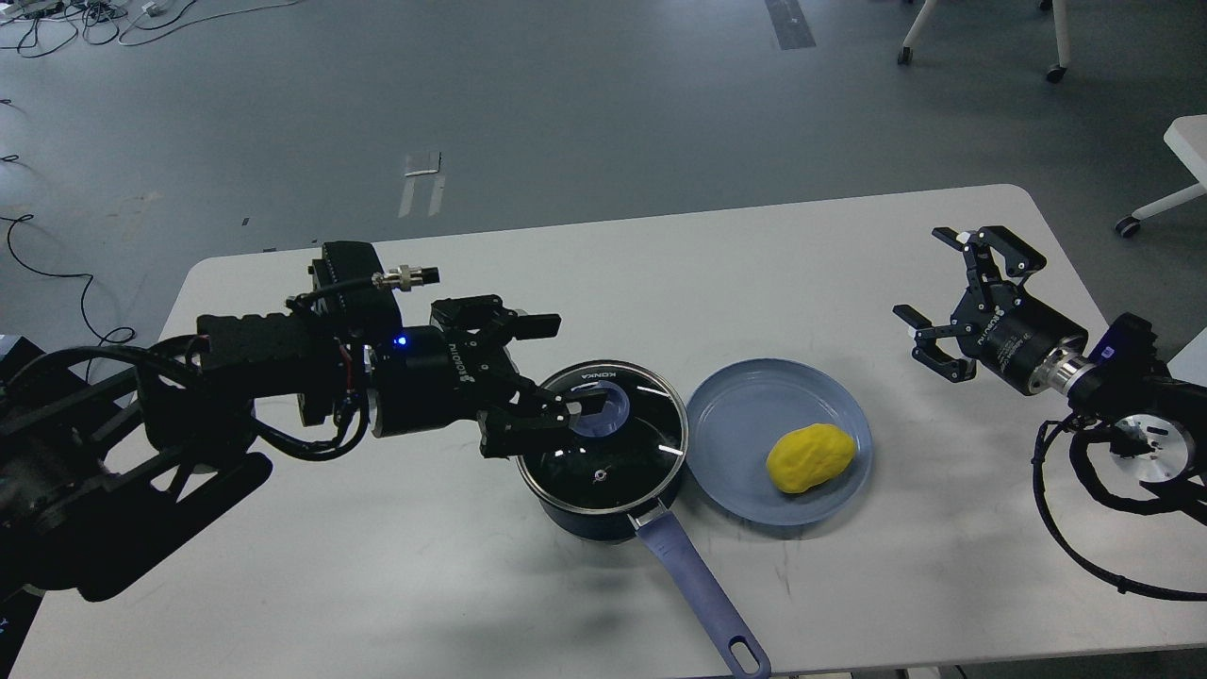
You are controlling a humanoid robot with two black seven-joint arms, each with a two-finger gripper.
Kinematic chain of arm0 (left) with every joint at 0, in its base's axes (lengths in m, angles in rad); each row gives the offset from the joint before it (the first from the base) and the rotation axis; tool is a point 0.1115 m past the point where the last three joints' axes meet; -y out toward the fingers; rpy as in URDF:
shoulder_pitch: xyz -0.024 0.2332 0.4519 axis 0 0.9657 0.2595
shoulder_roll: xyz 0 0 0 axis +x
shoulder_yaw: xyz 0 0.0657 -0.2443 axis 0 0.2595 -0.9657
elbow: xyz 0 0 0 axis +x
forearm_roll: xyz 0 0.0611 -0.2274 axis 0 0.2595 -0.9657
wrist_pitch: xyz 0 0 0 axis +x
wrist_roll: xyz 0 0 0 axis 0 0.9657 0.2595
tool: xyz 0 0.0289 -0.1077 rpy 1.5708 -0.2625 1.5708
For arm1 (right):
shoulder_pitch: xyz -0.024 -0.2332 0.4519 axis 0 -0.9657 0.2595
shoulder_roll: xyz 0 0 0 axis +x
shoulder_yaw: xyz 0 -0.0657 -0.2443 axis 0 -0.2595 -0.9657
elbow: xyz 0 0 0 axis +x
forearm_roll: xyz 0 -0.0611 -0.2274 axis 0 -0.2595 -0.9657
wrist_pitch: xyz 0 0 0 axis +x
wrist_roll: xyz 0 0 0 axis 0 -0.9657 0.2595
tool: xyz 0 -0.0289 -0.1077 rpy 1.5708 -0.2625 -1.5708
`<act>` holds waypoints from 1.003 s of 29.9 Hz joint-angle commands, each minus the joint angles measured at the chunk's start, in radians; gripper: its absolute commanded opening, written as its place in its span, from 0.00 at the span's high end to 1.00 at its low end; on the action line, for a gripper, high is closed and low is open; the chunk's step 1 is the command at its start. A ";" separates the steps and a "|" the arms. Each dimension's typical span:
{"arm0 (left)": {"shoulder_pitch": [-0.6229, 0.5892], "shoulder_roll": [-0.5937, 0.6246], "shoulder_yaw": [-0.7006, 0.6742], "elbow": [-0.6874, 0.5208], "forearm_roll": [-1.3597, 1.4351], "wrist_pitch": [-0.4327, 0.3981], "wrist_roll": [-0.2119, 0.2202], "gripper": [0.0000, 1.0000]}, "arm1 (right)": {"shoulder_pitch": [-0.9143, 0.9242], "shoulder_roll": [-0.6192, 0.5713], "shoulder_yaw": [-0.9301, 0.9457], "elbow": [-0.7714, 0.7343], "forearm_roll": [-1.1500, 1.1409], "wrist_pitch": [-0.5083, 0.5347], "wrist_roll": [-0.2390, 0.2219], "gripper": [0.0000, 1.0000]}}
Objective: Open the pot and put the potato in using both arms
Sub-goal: 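Reach the left gripper to the pot lid's blue knob and grasp it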
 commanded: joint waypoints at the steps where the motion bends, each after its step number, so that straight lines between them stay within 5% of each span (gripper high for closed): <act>1: 0.001 -0.032 0.016 0.058 0.028 0.000 0.000 0.02 | 0.000 0.000 -0.004 0.000 0.000 0.000 0.000 0.00; 30: 0.030 -0.135 0.080 0.203 0.080 0.048 0.000 0.05 | -0.002 0.002 -0.008 -0.002 -0.001 0.000 0.000 0.00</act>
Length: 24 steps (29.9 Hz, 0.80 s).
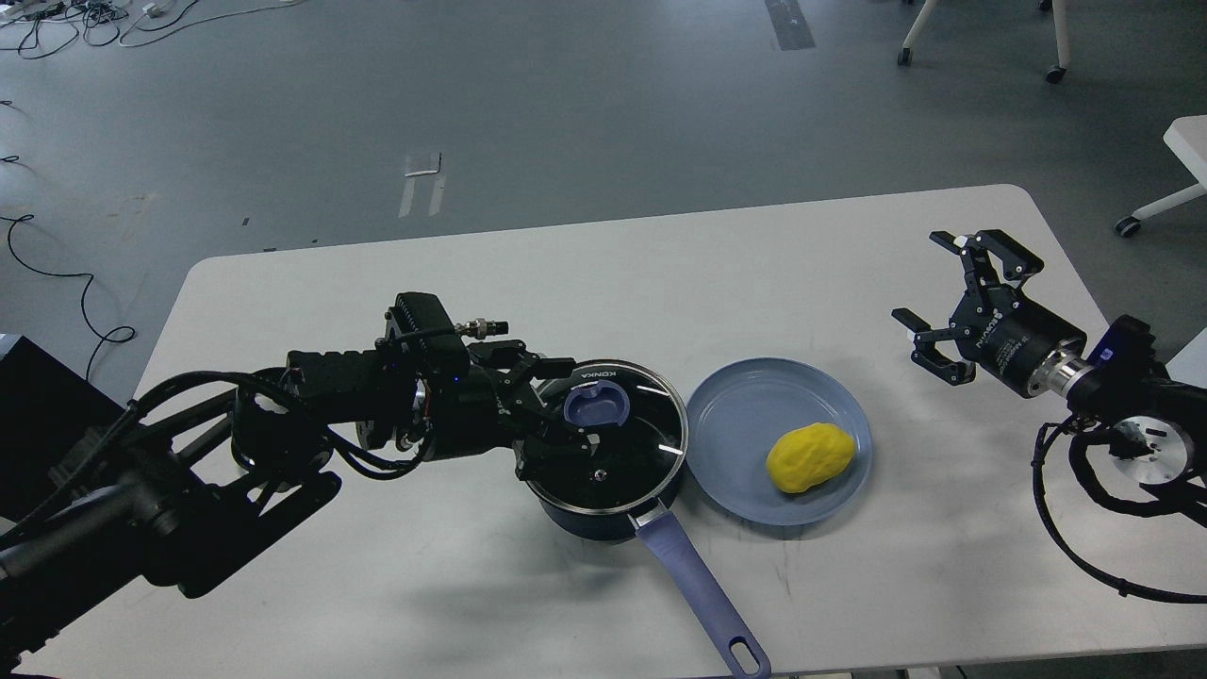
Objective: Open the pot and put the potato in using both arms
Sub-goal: 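Reach the left gripper to the pot lid's blue knob and grasp it, then lift the glass lid off the pot with the left gripper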
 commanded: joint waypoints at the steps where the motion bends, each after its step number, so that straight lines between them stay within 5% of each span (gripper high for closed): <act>1: 0.004 -0.002 0.006 -0.003 0.001 0.008 0.000 0.06 | -0.002 0.000 -0.001 0.000 0.000 0.000 0.000 0.00; 11: 0.005 -0.018 0.029 -0.003 0.000 0.031 0.000 0.13 | -0.002 0.000 -0.001 0.000 -0.003 0.000 0.000 0.00; 18: 0.002 -0.021 0.029 -0.003 0.000 0.034 0.000 0.47 | 0.000 0.000 -0.001 0.000 -0.005 0.000 0.000 0.00; 24: -0.009 -0.005 0.028 -0.009 -0.003 0.063 0.000 0.58 | 0.000 0.000 -0.001 0.000 -0.005 0.000 0.000 0.00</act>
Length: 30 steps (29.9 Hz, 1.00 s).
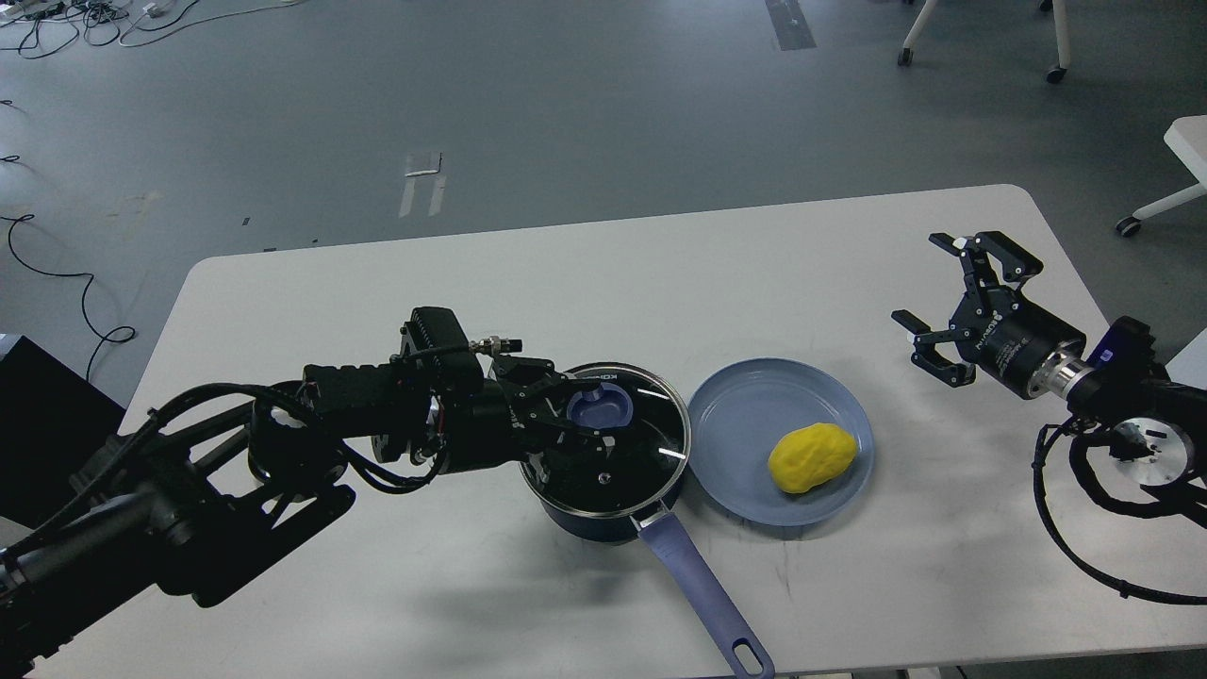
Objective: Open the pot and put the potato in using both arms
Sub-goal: 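Lift the glass lid off the pot with the left gripper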
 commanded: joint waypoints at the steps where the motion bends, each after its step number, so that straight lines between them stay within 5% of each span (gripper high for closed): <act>1: -0.012 0.018 -0.001 -0.009 -0.003 0.034 0.000 0.58 | 0.001 0.000 0.000 0.000 0.000 0.000 0.000 0.00; 17: 0.003 0.474 0.039 -0.035 -0.205 0.252 0.000 0.56 | 0.004 -0.002 0.000 0.000 0.000 0.000 0.000 0.00; 23: 0.179 0.512 0.068 0.037 -0.257 0.384 0.000 0.54 | 0.007 0.000 0.000 0.000 0.000 0.000 0.000 0.00; 30: 0.262 0.465 0.071 0.146 -0.258 0.444 0.000 0.51 | 0.007 -0.002 0.000 0.000 0.000 0.000 0.000 0.00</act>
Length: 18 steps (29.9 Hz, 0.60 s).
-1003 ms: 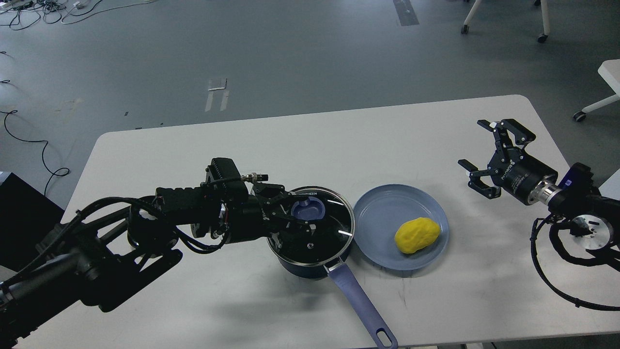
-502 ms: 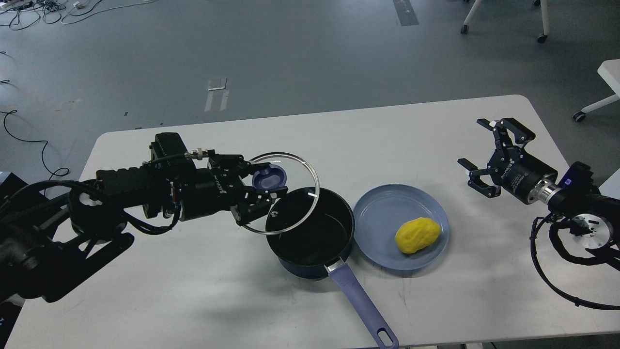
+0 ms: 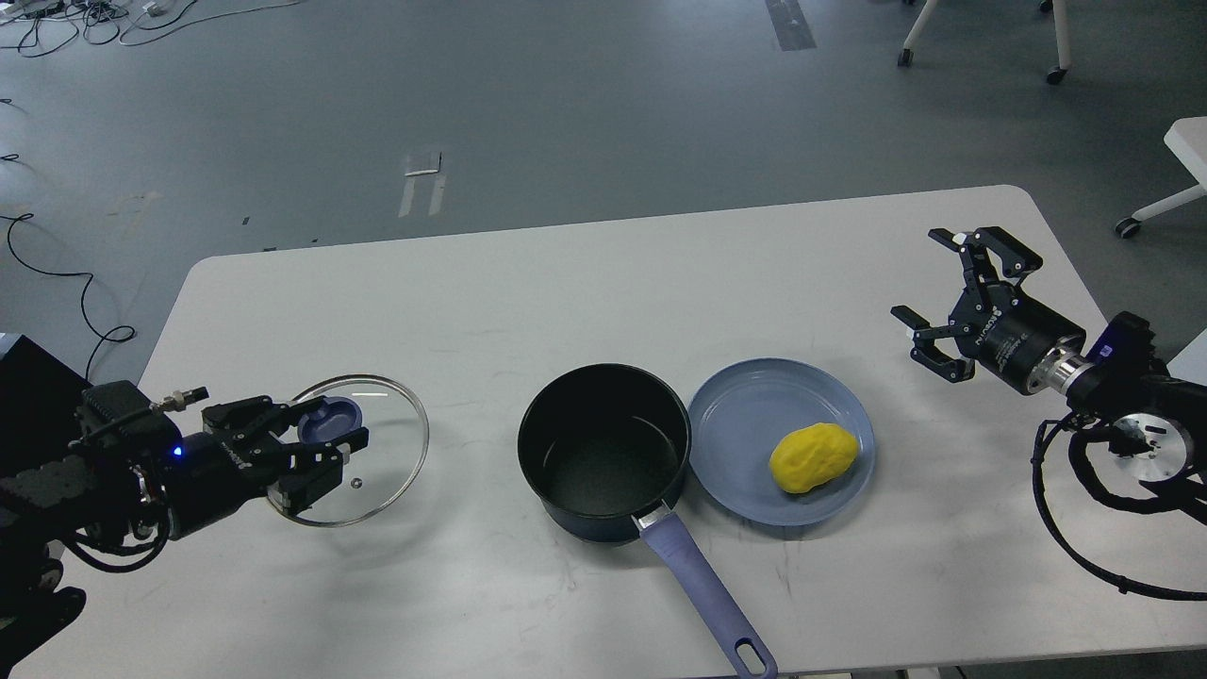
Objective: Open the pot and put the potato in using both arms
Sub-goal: 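Lift the glass lid off the pot with the left gripper, then set the lid on the table and raise the left arm away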
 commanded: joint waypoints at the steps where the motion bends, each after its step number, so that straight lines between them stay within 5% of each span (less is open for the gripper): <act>1: 0.026 -0.028 0.001 0.060 -0.001 0.022 0.000 0.51 | 0.000 -0.001 0.001 0.000 0.000 0.000 0.000 0.00; 8: 0.039 -0.099 0.004 0.171 -0.001 0.066 0.000 0.49 | -0.003 -0.001 0.000 0.000 -0.001 0.000 0.000 0.00; 18: 0.051 -0.123 0.004 0.222 0.001 0.071 0.000 0.27 | -0.005 -0.001 -0.002 0.000 -0.003 0.000 0.000 0.00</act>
